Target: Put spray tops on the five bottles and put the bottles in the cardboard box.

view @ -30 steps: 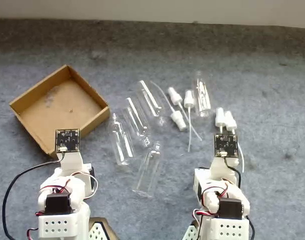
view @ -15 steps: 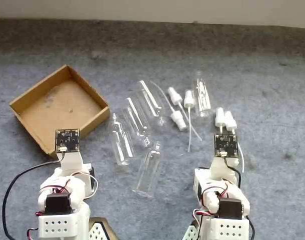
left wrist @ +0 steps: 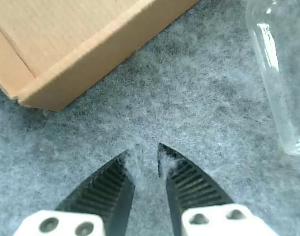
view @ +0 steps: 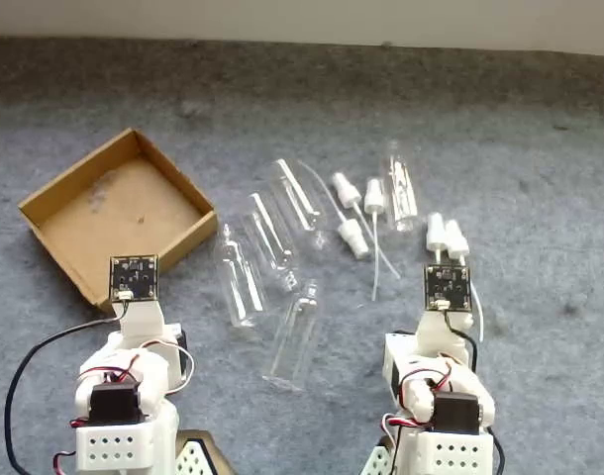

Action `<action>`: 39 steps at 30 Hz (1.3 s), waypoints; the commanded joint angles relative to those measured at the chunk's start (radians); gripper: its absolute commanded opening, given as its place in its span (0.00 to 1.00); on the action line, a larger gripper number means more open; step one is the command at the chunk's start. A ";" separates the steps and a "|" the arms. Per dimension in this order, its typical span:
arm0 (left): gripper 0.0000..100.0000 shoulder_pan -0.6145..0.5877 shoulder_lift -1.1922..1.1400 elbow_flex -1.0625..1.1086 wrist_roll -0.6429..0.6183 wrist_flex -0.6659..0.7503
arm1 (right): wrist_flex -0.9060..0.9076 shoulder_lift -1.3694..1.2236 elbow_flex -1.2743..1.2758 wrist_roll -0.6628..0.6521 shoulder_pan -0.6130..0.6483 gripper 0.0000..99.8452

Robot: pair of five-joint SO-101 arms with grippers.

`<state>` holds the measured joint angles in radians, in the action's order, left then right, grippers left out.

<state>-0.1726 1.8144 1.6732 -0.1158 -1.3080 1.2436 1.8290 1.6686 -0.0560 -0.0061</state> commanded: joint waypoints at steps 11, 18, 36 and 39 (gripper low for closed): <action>0.01 -0.015 -0.001 0.021 -0.006 -0.005 | 0.007 0.008 0.142 -0.008 0.007 0.00; 0.01 -0.015 -0.001 0.021 -0.006 -0.005 | 0.007 0.008 0.142 -0.008 0.007 0.00; 0.01 -0.015 -0.001 0.021 -0.006 -0.005 | 0.007 0.008 0.147 0.000 -0.143 0.00; 0.01 -0.015 -0.001 0.021 -0.006 -0.005 | 0.007 0.008 0.147 0.000 -0.171 0.00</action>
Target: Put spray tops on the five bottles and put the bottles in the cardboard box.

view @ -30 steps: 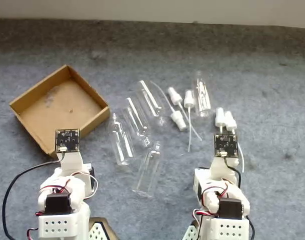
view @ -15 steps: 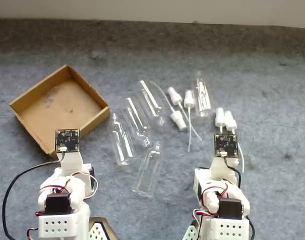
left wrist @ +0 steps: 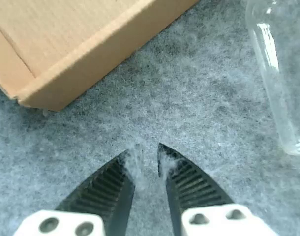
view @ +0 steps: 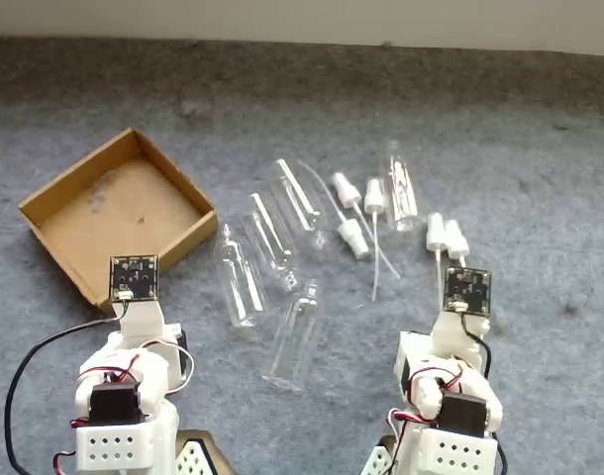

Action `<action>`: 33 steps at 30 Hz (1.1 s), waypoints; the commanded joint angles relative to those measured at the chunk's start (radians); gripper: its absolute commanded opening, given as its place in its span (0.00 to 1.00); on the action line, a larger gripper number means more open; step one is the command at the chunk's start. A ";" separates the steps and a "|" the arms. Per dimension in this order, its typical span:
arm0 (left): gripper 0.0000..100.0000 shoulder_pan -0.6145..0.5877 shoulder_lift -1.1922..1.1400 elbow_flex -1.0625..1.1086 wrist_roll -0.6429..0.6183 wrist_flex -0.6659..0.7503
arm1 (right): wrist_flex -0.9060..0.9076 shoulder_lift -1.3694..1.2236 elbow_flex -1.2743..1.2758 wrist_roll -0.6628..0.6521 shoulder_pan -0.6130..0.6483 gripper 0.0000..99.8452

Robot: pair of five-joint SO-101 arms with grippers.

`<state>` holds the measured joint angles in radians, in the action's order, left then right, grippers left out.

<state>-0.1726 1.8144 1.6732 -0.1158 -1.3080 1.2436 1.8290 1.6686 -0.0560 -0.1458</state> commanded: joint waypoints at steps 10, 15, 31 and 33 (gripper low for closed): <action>0.01 -0.013 -0.001 0.021 -0.008 -0.005 | 0.007 0.008 0.148 0.000 -0.035 0.00; 0.01 -0.004 -0.001 0.021 -0.011 0.000 | 0.007 0.008 0.148 0.000 -0.035 0.00; 0.03 0.061 -0.008 -0.193 0.114 0.002 | 0.007 0.008 0.148 -0.005 -0.035 0.00; 0.05 0.056 -0.013 -0.269 0.114 -0.011 | 0.007 0.008 0.148 -0.005 -0.035 0.00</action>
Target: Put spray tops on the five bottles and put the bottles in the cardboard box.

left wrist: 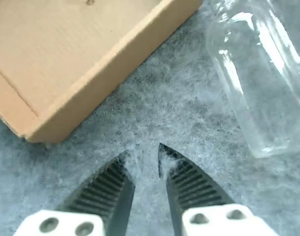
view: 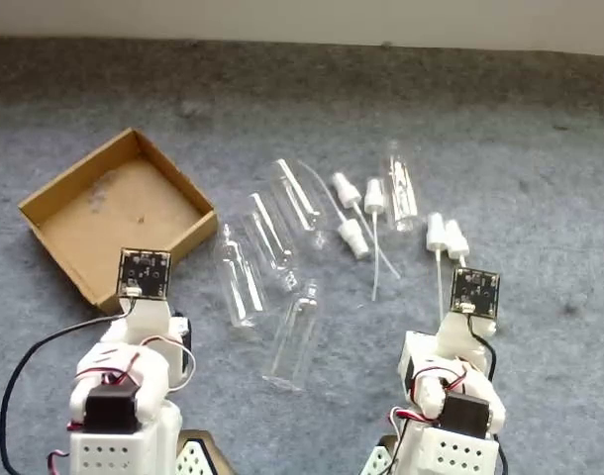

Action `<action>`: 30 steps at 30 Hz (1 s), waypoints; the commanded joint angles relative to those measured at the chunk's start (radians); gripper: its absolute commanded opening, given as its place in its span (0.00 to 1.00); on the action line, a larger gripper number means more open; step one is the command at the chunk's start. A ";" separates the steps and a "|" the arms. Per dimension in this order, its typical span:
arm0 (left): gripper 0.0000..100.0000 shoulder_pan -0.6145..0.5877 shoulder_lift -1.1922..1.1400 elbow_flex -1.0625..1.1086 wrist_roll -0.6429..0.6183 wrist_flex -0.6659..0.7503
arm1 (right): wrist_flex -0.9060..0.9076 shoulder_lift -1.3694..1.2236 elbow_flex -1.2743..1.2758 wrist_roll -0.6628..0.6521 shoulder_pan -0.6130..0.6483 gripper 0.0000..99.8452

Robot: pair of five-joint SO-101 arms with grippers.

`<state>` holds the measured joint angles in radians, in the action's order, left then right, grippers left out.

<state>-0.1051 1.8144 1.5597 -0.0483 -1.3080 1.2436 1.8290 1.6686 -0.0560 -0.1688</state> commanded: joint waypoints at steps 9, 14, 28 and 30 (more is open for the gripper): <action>0.15 -0.005 -0.464 -0.487 0.051 -0.081 | 0.007 0.008 0.148 -0.003 -0.012 0.00; 0.15 -0.004 -0.802 -0.676 0.049 -0.083 | 0.007 0.008 0.148 -0.003 -0.012 0.00; 0.15 0.145 -1.254 -0.947 -0.264 -0.084 | 0.007 0.008 0.148 -0.003 -0.012 0.00; 0.16 0.216 -1.279 -0.977 -0.333 -0.083 | 0.007 0.008 0.148 -0.003 -0.012 0.00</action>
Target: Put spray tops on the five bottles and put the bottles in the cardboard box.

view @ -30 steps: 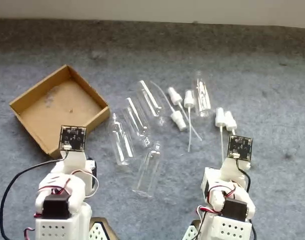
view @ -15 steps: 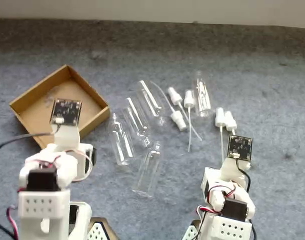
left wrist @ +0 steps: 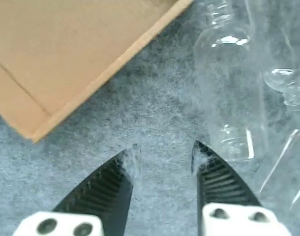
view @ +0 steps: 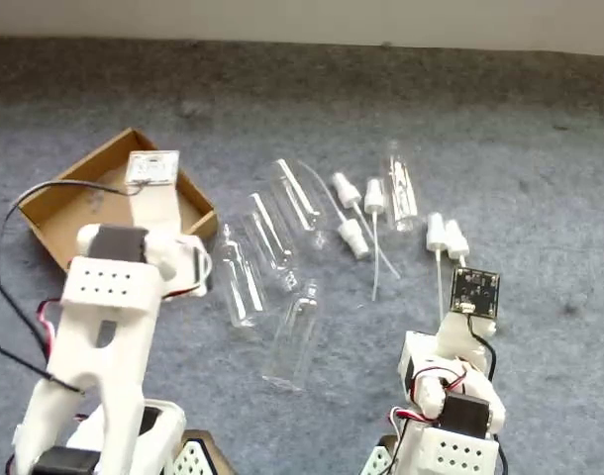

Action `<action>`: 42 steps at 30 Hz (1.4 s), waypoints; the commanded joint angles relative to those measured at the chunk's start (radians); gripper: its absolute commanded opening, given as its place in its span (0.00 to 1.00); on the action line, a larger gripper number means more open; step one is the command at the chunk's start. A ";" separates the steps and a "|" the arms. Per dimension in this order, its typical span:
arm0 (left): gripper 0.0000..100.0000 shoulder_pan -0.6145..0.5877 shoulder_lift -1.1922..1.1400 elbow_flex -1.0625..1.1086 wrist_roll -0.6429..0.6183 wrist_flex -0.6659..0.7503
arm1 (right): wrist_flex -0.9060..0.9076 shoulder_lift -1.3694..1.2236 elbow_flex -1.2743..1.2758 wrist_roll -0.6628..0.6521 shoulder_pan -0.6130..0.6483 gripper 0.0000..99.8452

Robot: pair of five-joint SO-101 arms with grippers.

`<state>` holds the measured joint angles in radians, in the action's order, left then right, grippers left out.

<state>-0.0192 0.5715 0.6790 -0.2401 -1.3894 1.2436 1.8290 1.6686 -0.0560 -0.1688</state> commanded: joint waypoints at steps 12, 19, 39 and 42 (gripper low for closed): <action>0.38 0.220 -0.194 -0.140 -0.400 0.002 | 0.005 0.008 0.148 -0.003 -0.012 0.00; 0.32 0.139 -0.317 -0.147 -0.474 0.138 | 0.005 0.008 0.148 -0.005 -0.012 0.00; 0.30 0.081 -0.349 -0.056 -0.471 0.338 | 0.005 0.008 0.148 -0.006 -0.012 0.00; 0.30 0.071 -0.349 -0.025 -0.470 0.379 | 0.005 0.008 0.148 -0.006 -0.012 0.00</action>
<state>0.0790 0.2156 0.6421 -0.7050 -1.0671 1.2436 1.8290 1.6686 -0.0560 -0.1688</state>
